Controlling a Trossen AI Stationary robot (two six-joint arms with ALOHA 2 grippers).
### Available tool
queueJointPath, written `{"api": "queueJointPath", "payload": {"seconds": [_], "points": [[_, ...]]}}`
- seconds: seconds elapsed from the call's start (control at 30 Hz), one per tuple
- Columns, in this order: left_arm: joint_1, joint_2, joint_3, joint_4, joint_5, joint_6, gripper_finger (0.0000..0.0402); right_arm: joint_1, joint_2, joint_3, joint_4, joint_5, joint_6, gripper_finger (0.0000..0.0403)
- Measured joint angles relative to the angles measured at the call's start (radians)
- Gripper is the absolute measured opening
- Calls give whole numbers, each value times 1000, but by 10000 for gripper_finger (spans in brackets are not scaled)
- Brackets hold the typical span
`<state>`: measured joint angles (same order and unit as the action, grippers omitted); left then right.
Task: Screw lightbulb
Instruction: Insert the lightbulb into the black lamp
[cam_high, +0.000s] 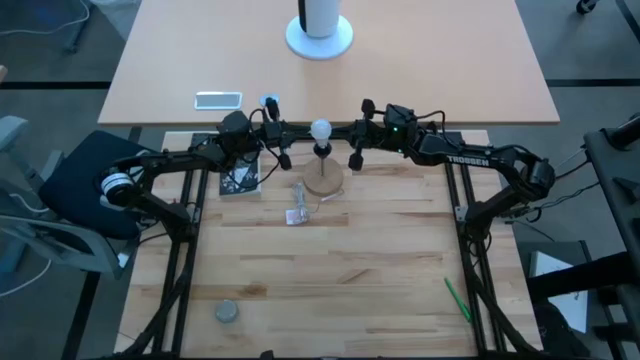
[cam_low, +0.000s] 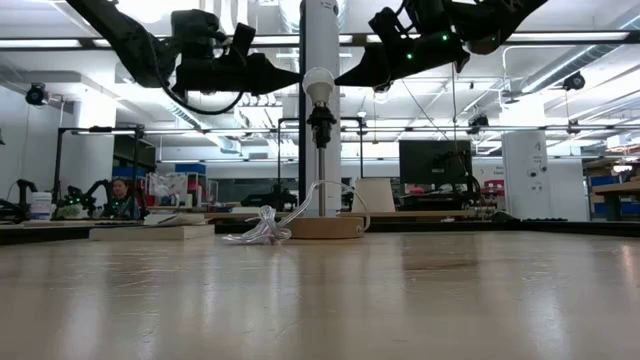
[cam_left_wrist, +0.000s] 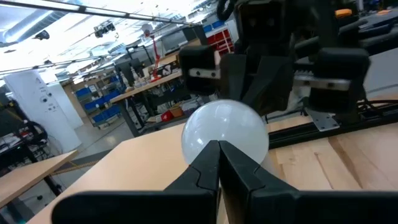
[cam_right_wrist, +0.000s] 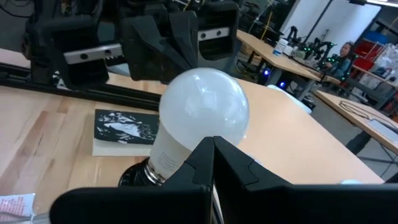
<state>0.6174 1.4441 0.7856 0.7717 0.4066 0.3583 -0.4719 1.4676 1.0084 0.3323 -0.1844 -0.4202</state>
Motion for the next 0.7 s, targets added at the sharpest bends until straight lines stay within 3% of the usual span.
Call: {"api": "queueJointPath", "payload": {"seconds": [0.43,0.7], "points": [[-6,-1,4,-21,73,34,0,9,-18,0,-25,2,-2,2],[-6,-1,4,-23,48,34,0,16,-17,0,-41,0,0,2]]}}
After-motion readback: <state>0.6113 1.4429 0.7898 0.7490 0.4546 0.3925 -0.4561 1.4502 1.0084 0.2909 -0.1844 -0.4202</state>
